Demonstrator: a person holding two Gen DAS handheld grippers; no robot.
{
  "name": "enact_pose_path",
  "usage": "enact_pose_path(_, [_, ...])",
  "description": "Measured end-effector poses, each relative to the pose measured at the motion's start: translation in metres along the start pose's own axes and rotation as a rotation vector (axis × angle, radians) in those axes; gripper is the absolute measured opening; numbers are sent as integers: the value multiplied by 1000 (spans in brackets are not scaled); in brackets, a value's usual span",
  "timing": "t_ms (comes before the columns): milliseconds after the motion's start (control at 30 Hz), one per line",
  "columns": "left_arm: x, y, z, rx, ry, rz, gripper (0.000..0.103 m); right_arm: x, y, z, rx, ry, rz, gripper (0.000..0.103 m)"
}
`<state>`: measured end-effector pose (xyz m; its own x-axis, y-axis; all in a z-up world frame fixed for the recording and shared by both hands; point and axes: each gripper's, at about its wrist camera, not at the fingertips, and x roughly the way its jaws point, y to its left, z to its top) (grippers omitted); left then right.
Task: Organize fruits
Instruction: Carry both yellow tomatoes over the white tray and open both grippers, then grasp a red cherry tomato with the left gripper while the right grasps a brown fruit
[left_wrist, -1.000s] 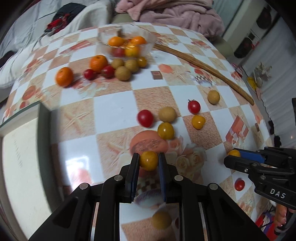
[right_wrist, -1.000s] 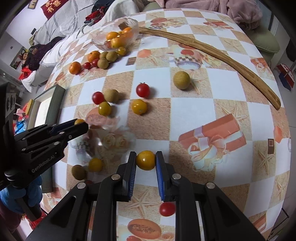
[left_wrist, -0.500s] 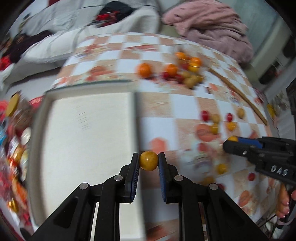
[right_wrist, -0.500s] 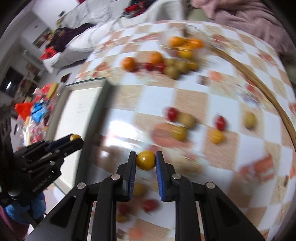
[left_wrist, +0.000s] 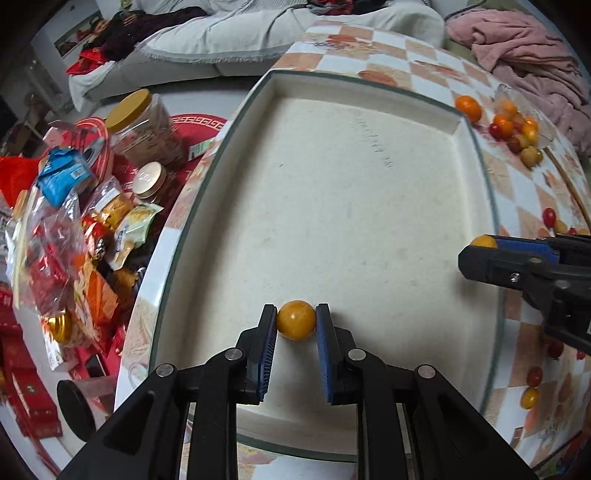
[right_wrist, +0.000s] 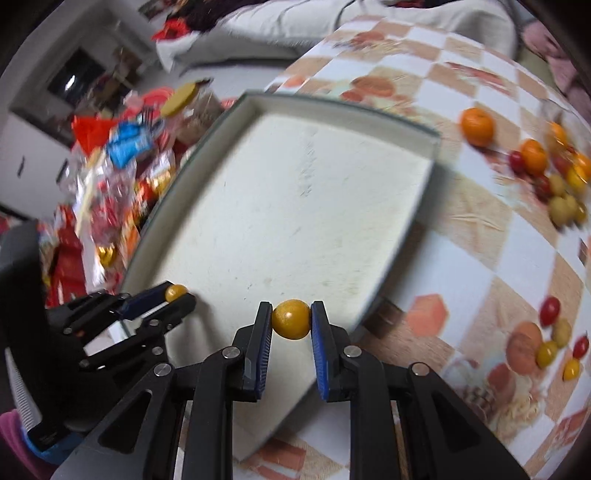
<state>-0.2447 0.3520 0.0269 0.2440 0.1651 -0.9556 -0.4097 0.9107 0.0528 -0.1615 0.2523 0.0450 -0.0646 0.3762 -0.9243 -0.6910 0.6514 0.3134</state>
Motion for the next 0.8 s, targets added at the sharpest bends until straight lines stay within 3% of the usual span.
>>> enact_pose_path(133, [5,3,-3,8,0,18,24,19,7,3,-40,46,-29,24])
enact_pose_path(167, [5,3,-3,18,-6,32,31,24,9,3,-48,57,-39,24])
enact_pose_path(200, [4,3,-3,25,-12,42,53,26,8,3,-51,65,-38,24])
enact_pose_path(267, [2,4,-4,19,-28,46,81,29,8,2,-51,71,-37,25])
enact_pose_path(367, [1,5,-5,24,-31,46,81,28,10,3,-57,67,-9,42])
enact_pose_path(433, [3,6,-6,25,-17,51,81,22,11,3,-57,45,-6,64])
enact_pose_path(533, [0,7,-7,25,-16,47,81,2,7,5,-23,-19,27,83])
enact_pose_path(800, [-31,-31,11,114,-85,3,81,-55,-47,-13,147,-134,-47,83])
